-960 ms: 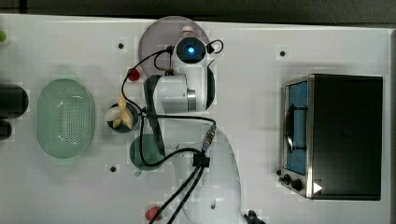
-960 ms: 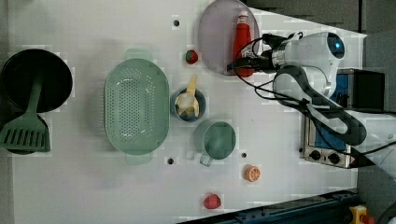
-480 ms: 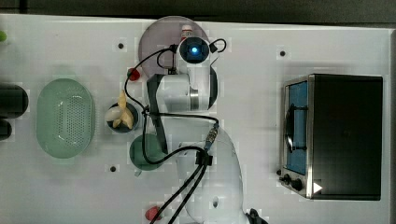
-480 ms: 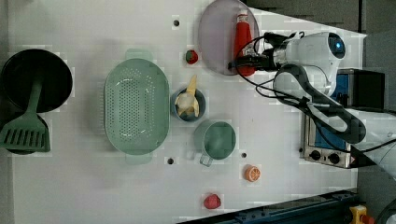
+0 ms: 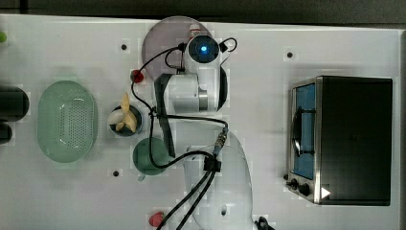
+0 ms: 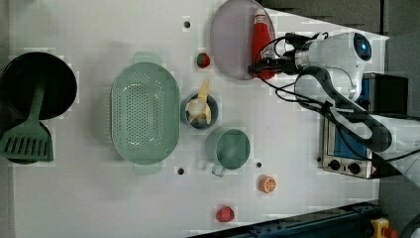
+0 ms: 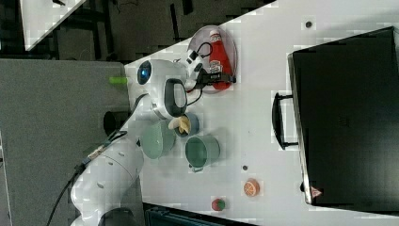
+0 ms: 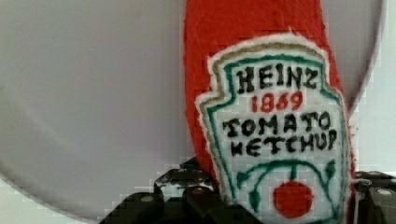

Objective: Pick ketchup from plate and place it on table.

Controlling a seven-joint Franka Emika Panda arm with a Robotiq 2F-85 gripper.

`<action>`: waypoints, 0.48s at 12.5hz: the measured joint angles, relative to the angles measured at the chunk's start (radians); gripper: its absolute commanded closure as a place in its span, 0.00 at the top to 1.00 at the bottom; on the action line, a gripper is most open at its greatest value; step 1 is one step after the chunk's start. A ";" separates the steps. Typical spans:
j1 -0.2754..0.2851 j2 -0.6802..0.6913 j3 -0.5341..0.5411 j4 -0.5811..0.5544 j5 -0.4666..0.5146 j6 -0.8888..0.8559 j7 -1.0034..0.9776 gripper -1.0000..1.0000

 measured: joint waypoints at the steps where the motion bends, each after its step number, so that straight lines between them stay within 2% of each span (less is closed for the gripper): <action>1: -0.001 -0.002 0.002 0.002 0.005 -0.010 0.000 0.63; 6: -0.001 -0.061 0.010 0.091 0.041 -0.220 0.000 0.63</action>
